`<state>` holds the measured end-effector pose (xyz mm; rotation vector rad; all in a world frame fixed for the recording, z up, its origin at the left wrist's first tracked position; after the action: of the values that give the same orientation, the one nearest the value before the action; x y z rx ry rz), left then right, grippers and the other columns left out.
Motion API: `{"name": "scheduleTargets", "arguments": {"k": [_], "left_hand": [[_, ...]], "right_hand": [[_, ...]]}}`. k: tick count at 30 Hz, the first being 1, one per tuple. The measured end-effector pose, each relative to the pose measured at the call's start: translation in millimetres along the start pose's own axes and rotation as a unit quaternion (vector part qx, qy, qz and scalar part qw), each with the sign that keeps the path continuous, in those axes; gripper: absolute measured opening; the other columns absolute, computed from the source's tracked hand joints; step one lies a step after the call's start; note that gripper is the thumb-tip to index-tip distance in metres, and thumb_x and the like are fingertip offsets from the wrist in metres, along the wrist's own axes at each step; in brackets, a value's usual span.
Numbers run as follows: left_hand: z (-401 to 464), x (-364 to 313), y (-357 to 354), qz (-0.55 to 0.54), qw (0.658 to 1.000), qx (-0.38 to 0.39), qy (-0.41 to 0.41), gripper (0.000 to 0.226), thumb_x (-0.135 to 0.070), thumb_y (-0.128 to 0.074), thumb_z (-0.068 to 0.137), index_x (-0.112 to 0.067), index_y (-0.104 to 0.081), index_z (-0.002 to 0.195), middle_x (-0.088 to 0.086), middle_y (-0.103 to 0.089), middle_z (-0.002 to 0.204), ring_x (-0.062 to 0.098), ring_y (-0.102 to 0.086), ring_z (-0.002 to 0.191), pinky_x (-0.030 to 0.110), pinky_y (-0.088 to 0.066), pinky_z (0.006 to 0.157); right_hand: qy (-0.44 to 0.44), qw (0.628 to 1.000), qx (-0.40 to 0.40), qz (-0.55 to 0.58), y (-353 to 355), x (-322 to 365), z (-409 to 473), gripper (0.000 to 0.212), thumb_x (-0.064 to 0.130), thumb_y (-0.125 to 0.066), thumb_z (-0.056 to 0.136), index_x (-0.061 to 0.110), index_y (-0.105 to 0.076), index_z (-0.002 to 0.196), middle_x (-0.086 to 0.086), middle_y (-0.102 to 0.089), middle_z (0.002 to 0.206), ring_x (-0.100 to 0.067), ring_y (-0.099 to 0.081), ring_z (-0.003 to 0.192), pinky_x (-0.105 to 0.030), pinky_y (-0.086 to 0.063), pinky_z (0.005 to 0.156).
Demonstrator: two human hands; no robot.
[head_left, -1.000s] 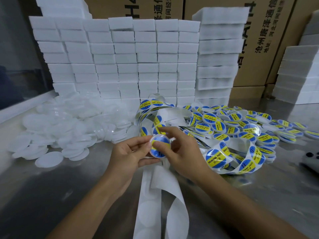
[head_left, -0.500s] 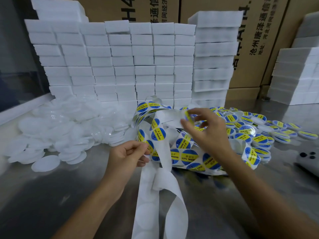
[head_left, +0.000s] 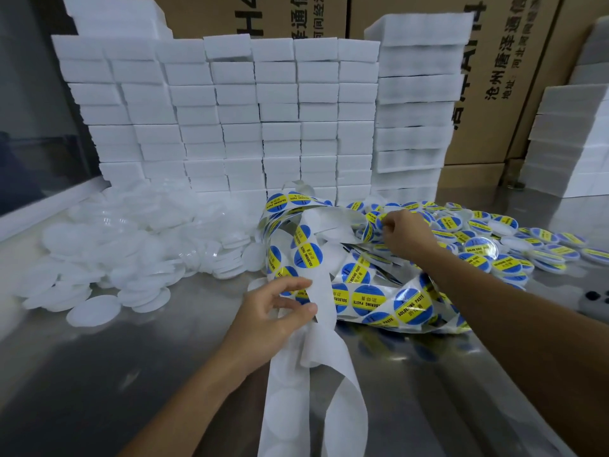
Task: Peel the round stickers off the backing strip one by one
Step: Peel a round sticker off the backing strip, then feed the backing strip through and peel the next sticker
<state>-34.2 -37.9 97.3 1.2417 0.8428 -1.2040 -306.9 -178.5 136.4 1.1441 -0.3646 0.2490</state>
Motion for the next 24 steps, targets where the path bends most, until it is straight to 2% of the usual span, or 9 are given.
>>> {"name": "scheduleTargets", "arguments": {"k": [3, 5, 7, 9, 11, 14, 17, 20, 24], "left_hand": [[0, 3, -4, -0.013, 0.999, 0.024, 0.028, 0.036, -0.025, -0.08, 0.079, -0.039, -0.069, 0.11, -0.009, -0.069, 0.109, 0.004, -0.063, 0.104, 0.025, -0.055, 0.081], [-1, 4, -4, -0.02, 0.999, 0.024, 0.035, 0.035, -0.022, -0.077, 0.081, -0.039, -0.068, 0.11, -0.008, -0.069, 0.108, 0.003, -0.063, 0.103, 0.019, -0.053, 0.077], [-1, 5, -3, -0.042, 0.998, 0.009, 0.039, 0.031, -0.021, -0.076, 0.081, -0.037, -0.071, 0.107, -0.008, -0.07, 0.105, 0.005, -0.066, 0.098, 0.017, -0.052, 0.073], [0, 4, -1, -0.071, 0.996, -0.03, 0.04, 0.023, -0.022, -0.077, 0.08, -0.032, -0.075, 0.1, -0.004, -0.074, 0.095, 0.009, -0.07, 0.089, 0.021, -0.056, 0.076], [1, 3, 2, -0.128, 0.988, -0.08, 0.031, 0.013, -0.015, -0.077, 0.079, -0.021, -0.077, 0.09, 0.0, -0.077, 0.087, 0.016, -0.072, 0.082, 0.027, -0.057, 0.079], [4, 0, 6, -0.257, 0.957, -0.132, 0.025, 0.013, 0.004, -0.072, 0.077, -0.007, -0.066, 0.082, 0.007, -0.074, 0.075, 0.018, -0.071, 0.071, 0.026, -0.059, 0.065], [8, 2, 7, -0.37, 0.922, -0.093, 0.058, 0.033, 0.001, -0.072, 0.068, -0.002, -0.06, 0.099, 0.012, -0.075, 0.084, 0.021, -0.073, 0.075, 0.03, -0.059, 0.063], [7, 1, 4, -0.399, 0.911, -0.028, 0.098, 0.049, -0.001, -0.069, 0.066, 0.003, -0.062, 0.114, 0.02, -0.073, 0.101, 0.026, -0.073, 0.085, 0.033, -0.06, 0.067], [7, 2, 4, -0.379, 0.92, -0.064, 0.077, 0.038, 0.011, -0.065, 0.076, -0.004, -0.058, 0.11, 0.017, -0.074, 0.096, 0.025, -0.073, 0.082, 0.032, -0.059, 0.064]], "right_hand": [[0.0, 0.999, -0.004, 0.037, 2, 6, -3, 0.023, 0.011, -0.052, 0.094, 0.009, -0.068, 0.111, -0.009, -0.06, 0.079, -0.023, -0.053, 0.06, -0.027, -0.04, 0.062], [0.009, 0.998, -0.014, 0.057, 9, 14, -10, 0.027, 0.016, -0.055, 0.095, 0.01, -0.067, 0.119, -0.01, -0.067, 0.087, -0.018, -0.054, 0.055, -0.026, -0.04, 0.056], [0.032, 0.995, -0.029, 0.086, 15, 26, -20, 0.023, 0.019, -0.059, 0.094, 0.011, -0.07, 0.114, -0.007, -0.072, 0.105, -0.019, -0.065, 0.076, -0.025, -0.045, 0.067], [0.065, 0.988, -0.057, 0.131, 21, 43, -38, 0.018, 0.018, -0.062, 0.093, 0.012, -0.073, 0.105, -0.001, -0.074, 0.104, -0.013, -0.065, 0.093, -0.025, -0.046, 0.08], [0.112, 0.973, -0.091, 0.179, 25, 63, -61, 0.014, 0.017, -0.063, 0.091, 0.012, -0.074, 0.098, 0.004, -0.073, 0.093, -0.006, -0.064, 0.087, -0.021, -0.048, 0.081], [0.204, 0.945, -0.113, 0.23, 25, 91, -101, 0.009, 0.013, -0.065, 0.089, 0.013, -0.073, 0.093, 0.009, -0.07, 0.084, -0.004, -0.063, 0.08, -0.015, -0.047, 0.074], [0.28, 0.926, -0.108, 0.23, 16, 110, -132, 0.007, 0.01, -0.067, 0.088, 0.01, -0.072, 0.093, 0.002, -0.07, 0.085, -0.012, -0.063, 0.08, -0.025, -0.048, 0.073], [0.299, 0.922, -0.088, 0.229, 6, 114, -147, 0.011, 0.012, -0.068, 0.089, 0.009, -0.072, 0.098, -0.002, -0.066, 0.091, -0.016, -0.062, 0.084, -0.029, -0.05, 0.074], [0.287, 0.922, -0.084, 0.246, 4, 107, -151, 0.016, 0.013, -0.07, 0.089, 0.007, -0.072, 0.104, -0.005, -0.065, 0.098, -0.014, -0.063, 0.084, -0.033, -0.052, 0.076]]}}
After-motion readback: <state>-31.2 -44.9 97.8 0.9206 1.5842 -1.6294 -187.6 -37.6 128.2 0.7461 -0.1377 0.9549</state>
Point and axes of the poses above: each hand's wrist, its own z-axis towards the middle knuckle, its own y-axis out of the back of the hand, x = y × z, the point moved 3 cm from there along z, towards the middle knuckle
